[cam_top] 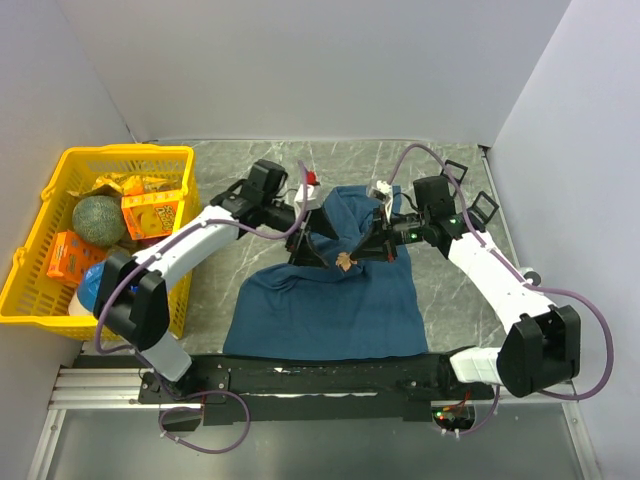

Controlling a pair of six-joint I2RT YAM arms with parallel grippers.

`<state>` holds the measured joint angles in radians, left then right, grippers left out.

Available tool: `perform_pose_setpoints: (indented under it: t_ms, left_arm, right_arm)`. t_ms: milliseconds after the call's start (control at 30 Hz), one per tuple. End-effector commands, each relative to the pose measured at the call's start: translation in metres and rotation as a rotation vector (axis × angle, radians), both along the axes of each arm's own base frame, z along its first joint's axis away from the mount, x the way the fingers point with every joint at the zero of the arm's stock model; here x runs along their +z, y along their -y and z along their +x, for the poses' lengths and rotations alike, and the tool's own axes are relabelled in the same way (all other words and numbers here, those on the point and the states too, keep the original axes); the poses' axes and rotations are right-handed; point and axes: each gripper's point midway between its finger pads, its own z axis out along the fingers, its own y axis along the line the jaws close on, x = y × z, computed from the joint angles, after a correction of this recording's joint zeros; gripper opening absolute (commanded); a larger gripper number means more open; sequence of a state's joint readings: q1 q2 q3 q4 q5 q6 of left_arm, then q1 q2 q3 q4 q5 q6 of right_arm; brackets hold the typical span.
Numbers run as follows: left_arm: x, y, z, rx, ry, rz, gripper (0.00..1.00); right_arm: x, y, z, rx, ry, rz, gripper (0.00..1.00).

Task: Remove the brooch from the garment
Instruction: Close the brooch.

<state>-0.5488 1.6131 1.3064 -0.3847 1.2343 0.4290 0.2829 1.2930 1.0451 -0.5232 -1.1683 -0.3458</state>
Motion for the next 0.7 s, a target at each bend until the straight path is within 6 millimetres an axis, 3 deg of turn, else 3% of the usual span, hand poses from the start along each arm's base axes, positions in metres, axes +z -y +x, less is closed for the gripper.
perform_pose_setpoints:
  t_ms: [0,467,667]
  left_arm:
    - [0.012,0.016,-0.012,-0.087,0.004,-0.042,0.91]
    - [0.011,0.028,-0.006,-0.072,-0.054,-0.026,0.73]
    - [0.006,0.03,-0.011,-0.086,-0.054,-0.016,0.72]
  right_arm:
    - [0.01,-0.002,0.006,-0.009,0.033,0.029,0.0]
    - [0.002,0.001,0.015,-0.049,0.047,0.004,0.0]
    - [0.002,0.001,0.015,-0.054,0.048,0.003,0.0]
